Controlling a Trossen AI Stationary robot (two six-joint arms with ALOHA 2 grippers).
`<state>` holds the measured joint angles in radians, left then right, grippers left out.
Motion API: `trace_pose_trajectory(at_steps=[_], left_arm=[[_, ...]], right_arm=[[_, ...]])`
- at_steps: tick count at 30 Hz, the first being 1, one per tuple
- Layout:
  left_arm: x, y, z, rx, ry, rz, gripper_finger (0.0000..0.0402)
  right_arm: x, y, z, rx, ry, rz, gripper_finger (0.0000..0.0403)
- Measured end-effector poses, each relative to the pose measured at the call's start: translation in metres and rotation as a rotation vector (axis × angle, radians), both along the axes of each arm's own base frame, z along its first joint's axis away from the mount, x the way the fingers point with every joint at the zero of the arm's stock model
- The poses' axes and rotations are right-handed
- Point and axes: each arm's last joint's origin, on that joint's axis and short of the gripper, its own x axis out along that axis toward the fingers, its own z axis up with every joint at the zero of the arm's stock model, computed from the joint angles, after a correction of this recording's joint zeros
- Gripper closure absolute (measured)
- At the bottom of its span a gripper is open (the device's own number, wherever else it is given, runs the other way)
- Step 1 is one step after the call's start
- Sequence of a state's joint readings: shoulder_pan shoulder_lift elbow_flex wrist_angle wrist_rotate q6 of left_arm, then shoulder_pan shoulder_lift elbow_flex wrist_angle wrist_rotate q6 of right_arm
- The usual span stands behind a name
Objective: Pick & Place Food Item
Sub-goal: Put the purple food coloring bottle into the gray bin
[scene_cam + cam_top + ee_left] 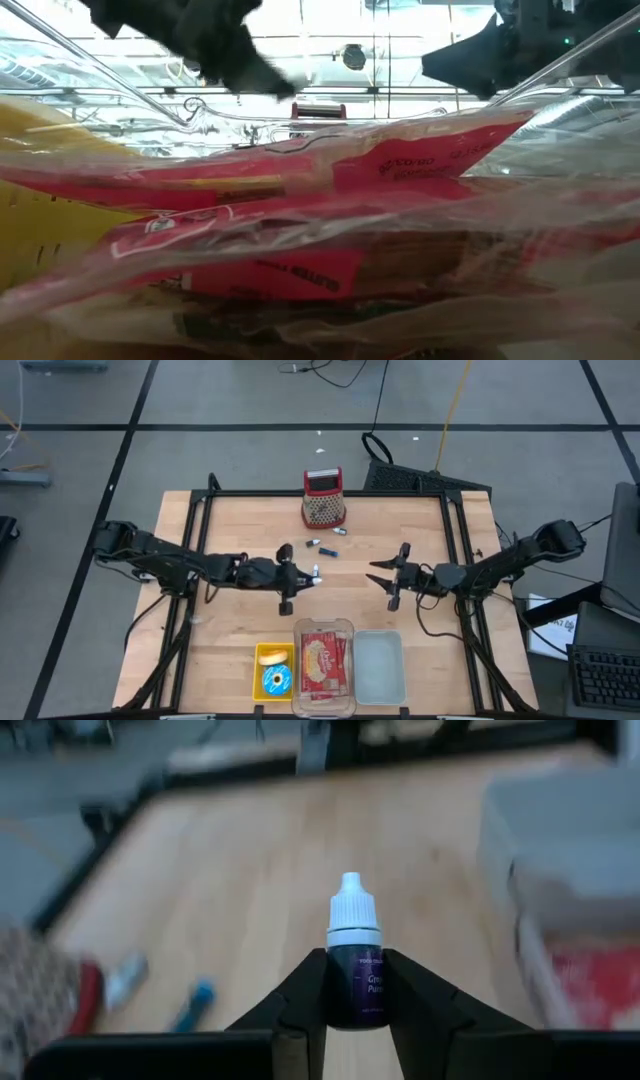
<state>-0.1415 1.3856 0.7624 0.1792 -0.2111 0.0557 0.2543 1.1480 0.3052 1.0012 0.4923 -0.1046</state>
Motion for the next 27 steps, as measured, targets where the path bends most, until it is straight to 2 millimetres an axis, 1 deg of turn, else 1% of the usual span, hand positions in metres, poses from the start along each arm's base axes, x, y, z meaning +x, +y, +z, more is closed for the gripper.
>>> trace_pose_trajectory(at_steps=[3,6,9,11,14,17,19,22,27], left_arm=[[0.007,-0.003,0.012,0.044,-0.065,-0.029,0.0315],[0.008,-0.002,0.015,0.055,-0.094,-0.029,0.0314],[0.009,0.001,0.016,0.053,-0.109,-0.019,0.0314],[0.009,0.001,0.017,0.054,-0.110,-0.017,0.0314],[0.010,0.001,0.017,0.052,-0.116,-0.019,0.0314],[0.010,0.001,0.018,0.052,-0.121,-0.021,0.0314],[0.010,0.000,0.018,0.055,-0.124,-0.024,0.0314],[0.010,0.000,0.018,0.057,-0.122,-0.027,0.0314],[0.010,0.000,0.018,0.057,-0.121,-0.028,0.0314]], right_arm=[[0.010,0.003,0.002,-0.012,-0.017,0.004,0.0262],[0.022,0.006,0.006,-0.014,-0.042,0.079,0.0250],[0.039,0.008,0.011,0.022,-0.072,0.158,0.0226],[0.051,0.008,0.013,0.031,-0.068,0.170,0.0206],[0.068,0.007,0.010,0.028,-0.045,0.154,0.0179],[0.084,0.005,0.010,0.027,-0.045,0.137,0.0162],[0.091,0.004,0.010,0.026,-0.042,0.135,0.0156],[0.099,0.002,0.010,0.023,-0.042,0.193,0.0155],[0.104,-0.003,0.012,0.047,-0.054,0.198,0.0169]])
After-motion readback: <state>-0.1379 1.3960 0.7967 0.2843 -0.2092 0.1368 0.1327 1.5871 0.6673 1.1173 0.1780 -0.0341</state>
